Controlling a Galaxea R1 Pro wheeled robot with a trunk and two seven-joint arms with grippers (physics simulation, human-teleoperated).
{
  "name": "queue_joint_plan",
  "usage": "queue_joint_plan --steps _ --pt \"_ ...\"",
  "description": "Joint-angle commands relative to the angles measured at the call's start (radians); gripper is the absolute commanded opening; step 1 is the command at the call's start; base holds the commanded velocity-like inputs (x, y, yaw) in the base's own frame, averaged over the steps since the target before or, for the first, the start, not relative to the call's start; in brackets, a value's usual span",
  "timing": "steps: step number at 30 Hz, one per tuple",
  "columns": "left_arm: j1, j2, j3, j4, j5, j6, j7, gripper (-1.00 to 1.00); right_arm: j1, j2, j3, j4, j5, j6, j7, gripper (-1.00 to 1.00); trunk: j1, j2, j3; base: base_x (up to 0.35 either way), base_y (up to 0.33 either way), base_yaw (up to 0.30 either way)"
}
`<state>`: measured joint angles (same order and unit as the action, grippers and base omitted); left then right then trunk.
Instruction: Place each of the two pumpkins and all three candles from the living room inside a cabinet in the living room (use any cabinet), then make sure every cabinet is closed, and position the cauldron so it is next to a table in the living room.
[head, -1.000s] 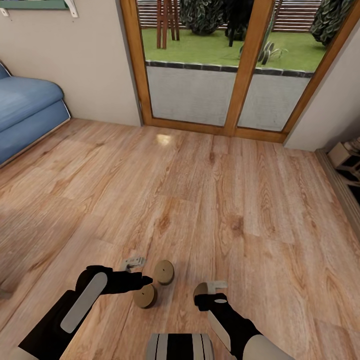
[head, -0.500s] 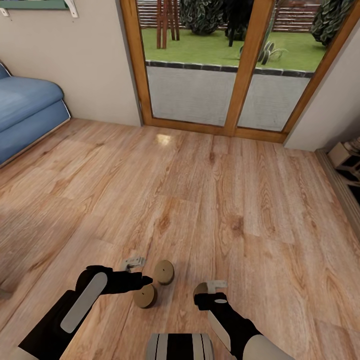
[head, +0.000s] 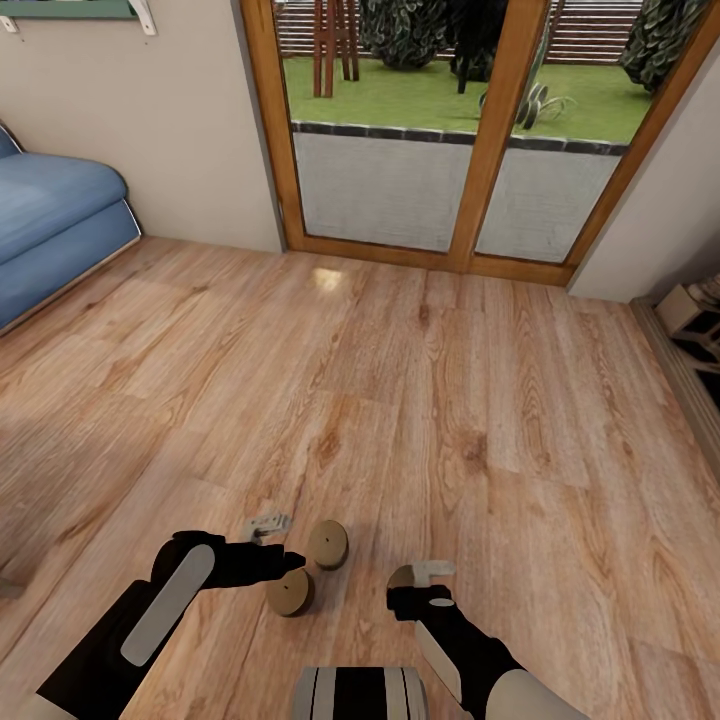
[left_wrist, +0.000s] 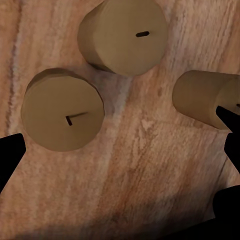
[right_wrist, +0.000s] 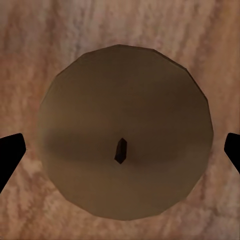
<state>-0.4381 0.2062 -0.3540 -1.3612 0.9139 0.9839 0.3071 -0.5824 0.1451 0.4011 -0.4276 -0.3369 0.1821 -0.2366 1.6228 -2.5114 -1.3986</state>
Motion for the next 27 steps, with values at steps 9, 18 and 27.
queue_joint_plan --steps 9,18,27 --pt "-0.001 0.0 -0.002 -0.001 0.011 0.001 0.01 1.0 0.0 -0.001 0.008 -0.002 -0.008 0.005 -0.007 1.0 0.0 0.0 -0.001 0.0 0.0 0.0" --pt "-0.001 -0.001 -0.002 -0.001 0.01 0.001 0.01 1.0 0.0 -0.002 0.008 -0.002 -0.008 0.005 -0.007 1.0 0.0 0.0 -0.001 0.0 0.0 0.0" --pt "-0.001 -0.001 -0.002 -0.001 0.01 0.001 0.01 1.0 0.0 -0.001 0.008 -0.003 -0.008 0.005 -0.007 1.0 0.001 -0.001 -0.012 0.0 0.0 0.0"
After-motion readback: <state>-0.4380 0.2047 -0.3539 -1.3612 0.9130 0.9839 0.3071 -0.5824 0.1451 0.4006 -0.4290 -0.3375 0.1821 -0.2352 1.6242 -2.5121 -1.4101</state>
